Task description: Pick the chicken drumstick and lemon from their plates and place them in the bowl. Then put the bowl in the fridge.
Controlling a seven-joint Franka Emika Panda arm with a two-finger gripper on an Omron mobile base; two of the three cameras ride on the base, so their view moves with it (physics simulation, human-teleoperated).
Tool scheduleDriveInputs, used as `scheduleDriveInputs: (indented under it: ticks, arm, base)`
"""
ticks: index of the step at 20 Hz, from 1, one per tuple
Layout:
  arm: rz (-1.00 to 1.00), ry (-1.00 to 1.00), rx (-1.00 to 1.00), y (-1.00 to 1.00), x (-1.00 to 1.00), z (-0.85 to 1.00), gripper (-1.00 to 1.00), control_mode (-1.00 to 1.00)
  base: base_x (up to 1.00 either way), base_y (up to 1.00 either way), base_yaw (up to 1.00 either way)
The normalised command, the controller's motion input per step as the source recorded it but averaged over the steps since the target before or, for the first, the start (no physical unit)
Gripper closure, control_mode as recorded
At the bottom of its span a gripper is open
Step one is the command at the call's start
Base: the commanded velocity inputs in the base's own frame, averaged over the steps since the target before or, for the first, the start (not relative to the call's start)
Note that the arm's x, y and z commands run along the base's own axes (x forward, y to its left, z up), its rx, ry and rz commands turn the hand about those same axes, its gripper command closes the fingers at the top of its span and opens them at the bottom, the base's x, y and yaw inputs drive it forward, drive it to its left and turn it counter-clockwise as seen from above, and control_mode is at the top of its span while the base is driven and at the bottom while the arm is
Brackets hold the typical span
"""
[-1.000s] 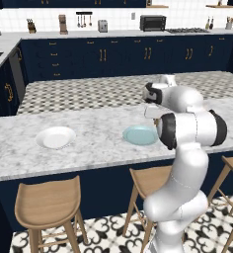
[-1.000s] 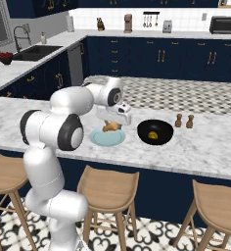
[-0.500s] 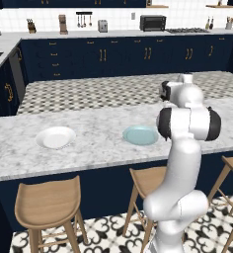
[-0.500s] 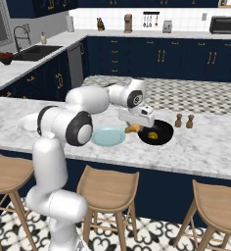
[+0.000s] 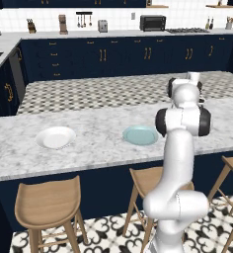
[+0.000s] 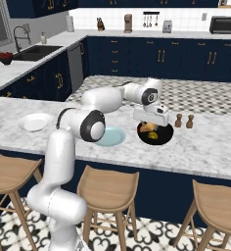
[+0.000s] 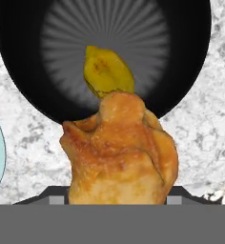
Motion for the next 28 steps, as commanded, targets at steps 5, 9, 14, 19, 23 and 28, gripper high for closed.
scheduleDriveInputs:
  ticks: [5, 9, 14, 19, 23, 28]
  arm:
    - [0.00, 0.02, 0.00, -0.12, 0.06, -0.46, 1.00, -1.00]
    - [0.00, 0.00, 0.00, 0.00, 0.00, -0.19, 1.00, -1.00]
    - [0.00, -0.06, -0.01, 0.00, 0.01, -0.24, 1.00, -1.00]
    - [0.00, -0.19, -0.10, 0.16, 0.00, -0.30, 1.00, -1.00]
    - [0.00, -0.22, -0.09, 0.03, 0.03, -0.04, 1.00, -1.00]
    - [0.00, -0.19, -0.10, 0.00, 0.00, -0.29, 1.00, -1.00]
  base:
    - [0.00, 0.00, 0.00]
    - [0.00, 0.00, 0.00]
    - [0.00, 0.00, 0.00]
    - [0.00, 0.00, 0.00]
    - [0.00, 0.00, 0.00]
    - [0.00, 0.00, 0.00]
